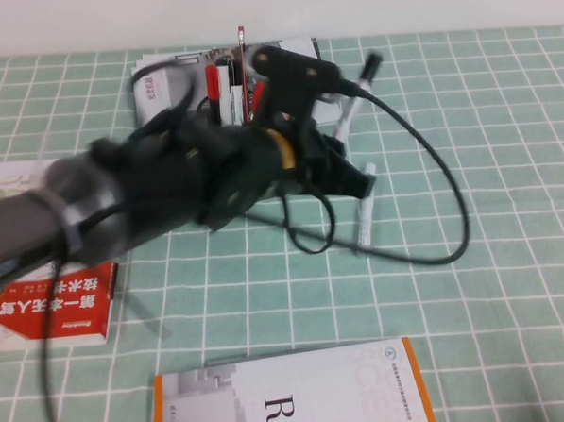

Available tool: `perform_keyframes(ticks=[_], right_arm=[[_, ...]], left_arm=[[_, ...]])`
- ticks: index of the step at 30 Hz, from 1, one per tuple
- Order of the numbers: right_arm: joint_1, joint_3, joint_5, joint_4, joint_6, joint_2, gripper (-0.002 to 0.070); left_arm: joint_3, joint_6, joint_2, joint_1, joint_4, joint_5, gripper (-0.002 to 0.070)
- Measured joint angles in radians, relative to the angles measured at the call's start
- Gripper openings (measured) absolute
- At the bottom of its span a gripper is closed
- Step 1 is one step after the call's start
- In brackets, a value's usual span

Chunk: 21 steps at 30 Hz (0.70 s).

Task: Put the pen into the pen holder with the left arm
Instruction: Place the pen onto the pen holder

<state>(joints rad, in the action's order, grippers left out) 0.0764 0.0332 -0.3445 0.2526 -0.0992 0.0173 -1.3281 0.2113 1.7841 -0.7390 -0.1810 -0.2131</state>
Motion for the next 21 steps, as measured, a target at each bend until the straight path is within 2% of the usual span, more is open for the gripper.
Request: perform_keyframes(ticks=[4,7,11,21], right_arm=[[0.0,0.0,0.0,0.0,0.0,0.0,-0.002],[0.0,0.0,0.0,0.0,0.0,0.0,-0.002],[0.0,0.0,0.0,0.0,0.0,0.0,-0.002],[0.0,0.0,0.0,0.0,0.0,0.0,-0.002]], left_arm=[[0.178,0.0,-0.07,0.054,-0.012,0.355,0.0111],[0.263,0.0,-0.081,0.108,-0.012,0.545,0.0111],[0.32,0.0,-0.081,0.179,-0.014,0.685,0.0111],[0.326,0.03,-0.017,0.29,-0.012,0.967,0.0111]])
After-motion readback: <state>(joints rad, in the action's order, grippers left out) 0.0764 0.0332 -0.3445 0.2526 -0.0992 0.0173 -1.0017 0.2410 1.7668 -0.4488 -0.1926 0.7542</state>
